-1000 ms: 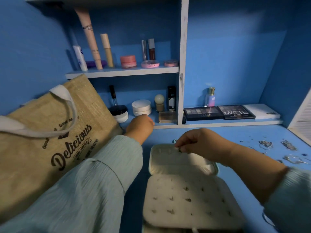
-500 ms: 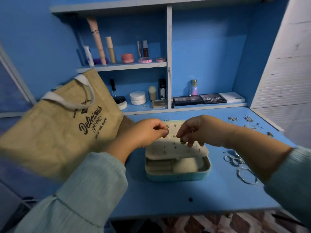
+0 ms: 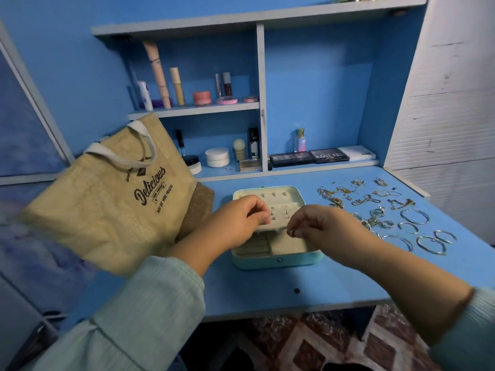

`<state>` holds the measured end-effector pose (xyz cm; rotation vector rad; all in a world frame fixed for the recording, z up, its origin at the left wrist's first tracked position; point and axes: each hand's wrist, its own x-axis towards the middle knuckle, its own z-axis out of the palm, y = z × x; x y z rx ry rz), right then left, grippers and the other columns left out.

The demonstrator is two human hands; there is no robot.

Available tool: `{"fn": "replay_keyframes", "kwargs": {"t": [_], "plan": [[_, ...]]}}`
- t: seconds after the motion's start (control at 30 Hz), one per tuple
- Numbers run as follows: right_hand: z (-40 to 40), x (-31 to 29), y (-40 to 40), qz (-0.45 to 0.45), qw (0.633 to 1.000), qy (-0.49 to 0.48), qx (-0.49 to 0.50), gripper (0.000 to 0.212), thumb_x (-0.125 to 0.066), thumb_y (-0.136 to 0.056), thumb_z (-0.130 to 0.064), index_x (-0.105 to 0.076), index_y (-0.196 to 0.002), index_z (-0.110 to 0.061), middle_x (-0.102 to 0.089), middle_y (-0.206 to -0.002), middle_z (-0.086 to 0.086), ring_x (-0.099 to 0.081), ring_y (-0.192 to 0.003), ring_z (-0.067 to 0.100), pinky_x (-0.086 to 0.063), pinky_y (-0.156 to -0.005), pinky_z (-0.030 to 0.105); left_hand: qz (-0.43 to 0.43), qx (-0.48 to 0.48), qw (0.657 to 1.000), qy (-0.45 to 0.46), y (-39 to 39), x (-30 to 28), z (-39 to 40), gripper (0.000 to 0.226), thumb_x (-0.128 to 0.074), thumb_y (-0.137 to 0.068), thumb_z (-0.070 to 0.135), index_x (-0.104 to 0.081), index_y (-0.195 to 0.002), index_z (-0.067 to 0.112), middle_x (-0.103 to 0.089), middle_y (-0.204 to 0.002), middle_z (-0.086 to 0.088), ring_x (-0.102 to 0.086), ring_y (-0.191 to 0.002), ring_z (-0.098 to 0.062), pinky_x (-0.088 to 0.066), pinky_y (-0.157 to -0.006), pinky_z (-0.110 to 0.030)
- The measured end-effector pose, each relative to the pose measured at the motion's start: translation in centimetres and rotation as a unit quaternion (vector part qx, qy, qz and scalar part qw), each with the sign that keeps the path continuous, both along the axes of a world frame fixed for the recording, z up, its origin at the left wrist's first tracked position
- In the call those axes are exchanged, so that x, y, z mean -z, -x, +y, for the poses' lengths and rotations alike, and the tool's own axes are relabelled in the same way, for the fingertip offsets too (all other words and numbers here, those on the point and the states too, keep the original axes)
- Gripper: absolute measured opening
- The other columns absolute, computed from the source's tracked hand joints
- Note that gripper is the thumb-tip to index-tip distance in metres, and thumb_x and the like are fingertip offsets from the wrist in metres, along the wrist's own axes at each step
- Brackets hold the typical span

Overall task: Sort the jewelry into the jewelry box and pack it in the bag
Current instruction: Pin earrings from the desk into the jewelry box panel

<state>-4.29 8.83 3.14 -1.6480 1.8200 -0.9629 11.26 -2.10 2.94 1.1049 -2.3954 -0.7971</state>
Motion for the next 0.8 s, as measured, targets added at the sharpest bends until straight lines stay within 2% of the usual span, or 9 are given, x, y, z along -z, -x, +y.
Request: {"fn": "replay_keyframes", "kwargs": {"t": [0.03, 0.1, 0.17, 0.23, 0.33, 0.43, 0.53, 0.63, 0.8], "plan": [[-0.1, 0.3, -0.1, 0.021, 0.999, 0.024, 0.005, 0.029, -0.06, -0.087, -0.01, -0.059, -0.072, -0.035, -0.068, -0.082, 0.005, -0.05, -0.062, 0.012, -0.037, -0.051, 0.012, 0.004, -0.003, 1.0, 0.005, 0.1, -0.1, 0.0, 0.015, -0.053, -0.092, 0.031, -0.055, -0.077, 0.034, -0.065, -0.092, 0.014, -0.06, -0.091, -0.009, -0.05, -0.086, -0.037], [-0.5, 0.8, -0.2, 0.042, 0.996, 0.077, 0.015, 0.03, -0.062, -0.086, -0.011, -0.06, -0.072, -0.037, -0.066, -0.079, 0.0, -0.05, -0.063, 0.009, -0.037, -0.056, 0.01, 0.02, -0.01, 0.999, 0.024, 0.2, -0.5, -0.2, 0.015, -0.052, -0.093, 0.03, -0.053, -0.078, 0.034, -0.065, -0.093, 0.012, -0.059, -0.089, -0.011, -0.049, -0.081, -0.034], [-1.4, 1.5, -0.2, 0.047, 0.987, 0.155, 0.021, 0.022, -0.064, -0.084, -0.004, -0.069, -0.079, -0.025, -0.064, -0.084, -0.005, -0.055, -0.076, 0.006, -0.041, -0.069, 0.009, 0.041, -0.011, 0.998, 0.045, 0.4, -1.1, -0.4, 0.015, -0.05, -0.094, 0.029, -0.051, -0.079, 0.033, -0.064, -0.09, 0.01, -0.058, -0.084, -0.01, -0.047, -0.074, -0.027], [-2.6, 2.2, 0.1, 0.048, 0.968, 0.243, 0.024, 0.016, -0.066, -0.079, 0.004, -0.073, -0.082, -0.01, -0.061, -0.086, -0.005, -0.054, -0.085, 0.003, -0.041, -0.078, 0.007, 0.049, -0.013, 0.996, 0.071, 0.7, -1.6, -0.8, 0.013, -0.049, -0.095, 0.028, -0.05, -0.083, 0.032, -0.059, -0.084, 0.012, -0.053, -0.075, -0.005, -0.04, -0.064, -0.015], [-4.6, 3.2, 0.5, 0.056, 0.943, 0.324, 0.049, 0.014, -0.068, -0.074, 0.004, -0.074, -0.08, -0.007, -0.056, -0.085, -0.007, -0.049, -0.084, -0.009, -0.035, -0.079, 0.0, 0.068, -0.009, 0.993, 0.093, 1.1, -2.0, -1.4, 0.01, -0.048, -0.096, 0.025, -0.05, -0.087, 0.029, -0.054, -0.079, 0.017, -0.049, -0.07, 0.0, -0.037, -0.058, -0.007], [-6.3, 4.0, 0.6, 0.083, 0.916, 0.388, 0.059, 0.01, -0.066, -0.073, -0.003, -0.074, -0.078, -0.006, -0.054, -0.083, -0.003, -0.05, -0.081, 0.001, -0.036, -0.077, 0.002, 0.08, -0.011, 0.991, 0.105, 1.5, -1.9, -2.0, 0.006, -0.047, -0.096, 0.027, -0.051, -0.092, 0.026, -0.052, -0.079, 0.019, -0.047, -0.069, 0.005, -0.035, -0.059, -0.001], [-7.8, 4.5, 0.7, 0.106, 0.897, 0.422, 0.071, 0.012, -0.065, -0.077, -0.014, -0.075, -0.079, -0.009, -0.05, -0.086, -0.005, -0.051, -0.082, 0.014, -0.034, -0.075, 0.008, 0.086, -0.014, 0.991, 0.104, 1.8, -1.9, -2.9, 0.006, -0.046, -0.096, 0.029, -0.05, -0.093, 0.028, -0.052, -0.079, 0.02, -0.048, -0.071, 0.005, -0.036, -0.059, -0.004], [-8.9, 4.6, 0.7, 0.146, 0.875, 0.447, 0.115, 0.02, -0.058, -0.077, -0.026, -0.076, -0.08, -0.016, -0.051, -0.084, -0.004, -0.04, -0.086, 0.017, -0.027, -0.078, 0.006, 0.089, -0.016, 0.992, 0.09, 2.0, -2.0, -3.8, 0.007, -0.046, -0.096, 0.029, -0.049, -0.09, 0.031, -0.052, -0.079, 0.019, -0.049, -0.072, 0.003, -0.037, -0.06, -0.008], [-9.8, 4.4, 0.8, 0.173, 0.854, 0.464, 0.16, 0.018, -0.06, -0.075, -0.031, -0.076, -0.076, -0.024, -0.052, -0.079, 0.003, -0.034, -0.084, 0.019, -0.024, -0.073, 0.022, 0.095, -0.01, 0.993, 0.076, 2.2, -1.9, -4.5, 0.015, -0.046, -0.096, 0.029, -0.046, -0.083, 0.037, -0.056, -0.085, 0.019, -0.051, -0.076, 0.002, -0.038, -0.066, -0.018]]}}
